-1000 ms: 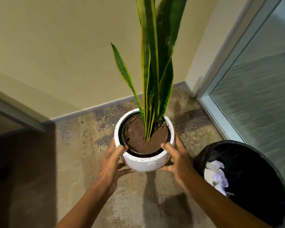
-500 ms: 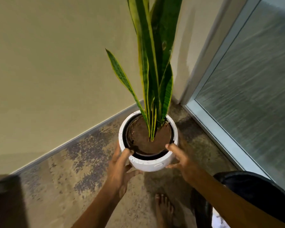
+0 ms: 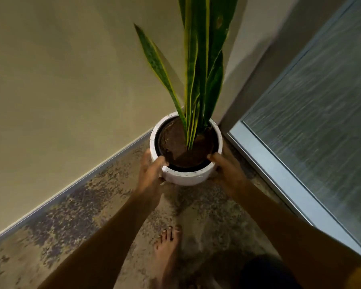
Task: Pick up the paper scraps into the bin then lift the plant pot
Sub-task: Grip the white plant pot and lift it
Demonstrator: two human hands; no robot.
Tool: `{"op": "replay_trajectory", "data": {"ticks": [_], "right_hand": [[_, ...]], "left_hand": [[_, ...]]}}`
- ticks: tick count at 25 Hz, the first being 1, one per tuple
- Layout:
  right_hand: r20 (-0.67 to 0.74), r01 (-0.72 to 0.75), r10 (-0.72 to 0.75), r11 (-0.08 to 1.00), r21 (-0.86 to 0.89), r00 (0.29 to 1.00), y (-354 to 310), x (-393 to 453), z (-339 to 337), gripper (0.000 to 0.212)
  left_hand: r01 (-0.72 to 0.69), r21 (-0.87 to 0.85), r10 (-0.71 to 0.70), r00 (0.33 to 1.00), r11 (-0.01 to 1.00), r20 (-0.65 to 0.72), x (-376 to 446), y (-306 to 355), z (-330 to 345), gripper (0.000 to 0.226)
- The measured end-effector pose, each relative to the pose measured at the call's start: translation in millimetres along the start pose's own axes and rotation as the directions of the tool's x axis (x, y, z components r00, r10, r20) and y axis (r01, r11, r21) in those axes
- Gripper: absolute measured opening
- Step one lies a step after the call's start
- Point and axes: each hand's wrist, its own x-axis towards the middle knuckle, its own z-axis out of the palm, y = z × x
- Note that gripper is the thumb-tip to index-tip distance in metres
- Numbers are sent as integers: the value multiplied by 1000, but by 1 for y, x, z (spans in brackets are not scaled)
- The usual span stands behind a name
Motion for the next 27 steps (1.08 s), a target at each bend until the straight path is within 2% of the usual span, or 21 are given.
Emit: {"op": "replay_trajectory", "data": {"ticks": [3,6,8,11,16,21,24,27], "right_hand": [[1,-13,13,1000,-6,1000,8,48,-2,66],[-28,5,-4,999,34,1000,15,83,-3,60],[-54,4,-1,999,44,999,18,100,-6,56],[-51,-11,13,999,40,999,24,118,-12,62],[-75,-3,11,994,106,997,30,132,-16,58],[-89,17,-5,992,125,996,29,144,-16,67],[-109,-19,37,987,158,993,27,149,-16,71],[-130,-39,61,984,172,990,29,149,-18,66]], "left_hand": [[-14,-2,14,1000,1000,1,45,8,10,36],[-18,-22,18,999,1000,37,83,11,15,32],[-2,-43,3,999,999,33,104,8,17,35],[56,-106,-58,998,993,-8,127,3,20,57],[68,-110,-67,998,992,10,145,1,26,57],[41,-84,-36,998,996,55,154,5,29,35],[49,-25,-47,996,998,73,163,5,27,31],[61,8,-61,994,998,93,166,3,24,25]]}}
